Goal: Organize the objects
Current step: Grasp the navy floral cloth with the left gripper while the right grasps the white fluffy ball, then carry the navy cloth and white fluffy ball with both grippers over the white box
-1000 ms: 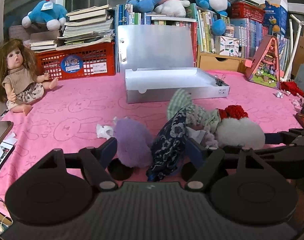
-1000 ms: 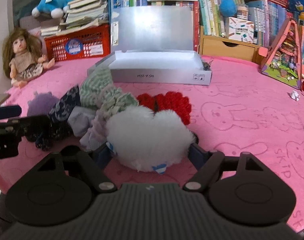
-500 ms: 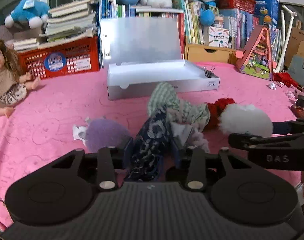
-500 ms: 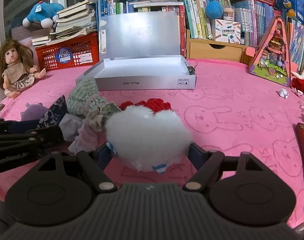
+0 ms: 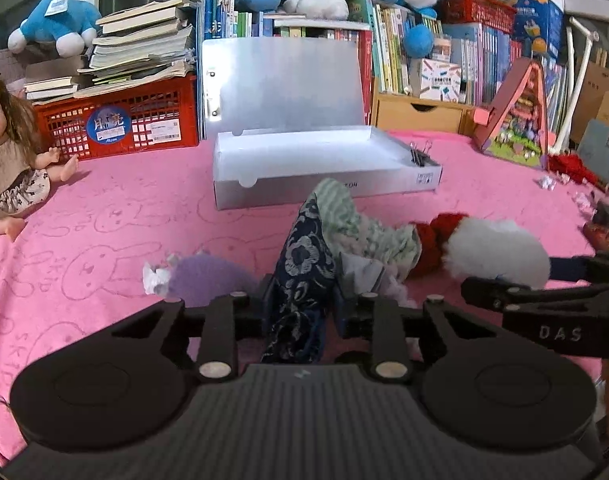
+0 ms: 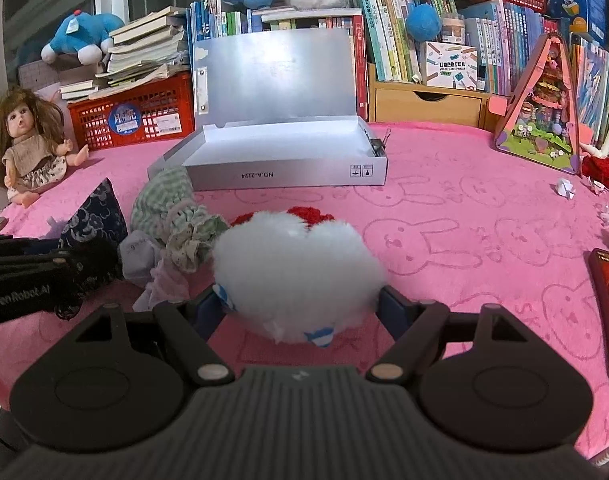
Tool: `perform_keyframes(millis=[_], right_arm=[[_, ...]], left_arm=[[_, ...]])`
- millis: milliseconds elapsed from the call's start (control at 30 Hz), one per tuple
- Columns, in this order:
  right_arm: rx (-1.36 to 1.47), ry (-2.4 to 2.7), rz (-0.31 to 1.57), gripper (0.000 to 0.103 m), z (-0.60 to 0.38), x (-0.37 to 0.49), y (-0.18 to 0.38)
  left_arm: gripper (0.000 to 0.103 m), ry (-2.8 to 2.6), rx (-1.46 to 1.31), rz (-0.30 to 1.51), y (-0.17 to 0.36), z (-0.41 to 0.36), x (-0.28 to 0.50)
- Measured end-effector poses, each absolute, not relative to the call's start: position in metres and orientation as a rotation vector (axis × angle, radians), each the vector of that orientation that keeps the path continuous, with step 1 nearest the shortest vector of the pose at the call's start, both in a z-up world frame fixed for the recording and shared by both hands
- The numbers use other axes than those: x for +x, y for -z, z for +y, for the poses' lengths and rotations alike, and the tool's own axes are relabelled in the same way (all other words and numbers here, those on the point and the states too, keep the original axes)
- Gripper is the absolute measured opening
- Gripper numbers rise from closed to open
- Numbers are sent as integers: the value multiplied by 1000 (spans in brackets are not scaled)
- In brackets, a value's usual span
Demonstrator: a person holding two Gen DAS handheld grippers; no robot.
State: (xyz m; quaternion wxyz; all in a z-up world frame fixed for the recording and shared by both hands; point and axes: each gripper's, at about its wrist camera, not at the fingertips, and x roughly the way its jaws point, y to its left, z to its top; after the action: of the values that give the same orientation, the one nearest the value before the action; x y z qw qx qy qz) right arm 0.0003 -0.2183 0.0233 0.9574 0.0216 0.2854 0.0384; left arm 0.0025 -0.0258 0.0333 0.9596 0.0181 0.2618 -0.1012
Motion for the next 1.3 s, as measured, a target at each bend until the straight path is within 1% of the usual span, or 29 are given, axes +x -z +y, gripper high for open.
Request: perform_keyframes(millis=[533, 1300], right_arm=[[109, -32, 541, 80, -246, 11, -41], [131, -25, 567, 80, -251, 8, -32]], left_arm=[[33, 255, -52, 529, -65, -13, 18], [33, 241, -54, 507, -75, -14, 19]])
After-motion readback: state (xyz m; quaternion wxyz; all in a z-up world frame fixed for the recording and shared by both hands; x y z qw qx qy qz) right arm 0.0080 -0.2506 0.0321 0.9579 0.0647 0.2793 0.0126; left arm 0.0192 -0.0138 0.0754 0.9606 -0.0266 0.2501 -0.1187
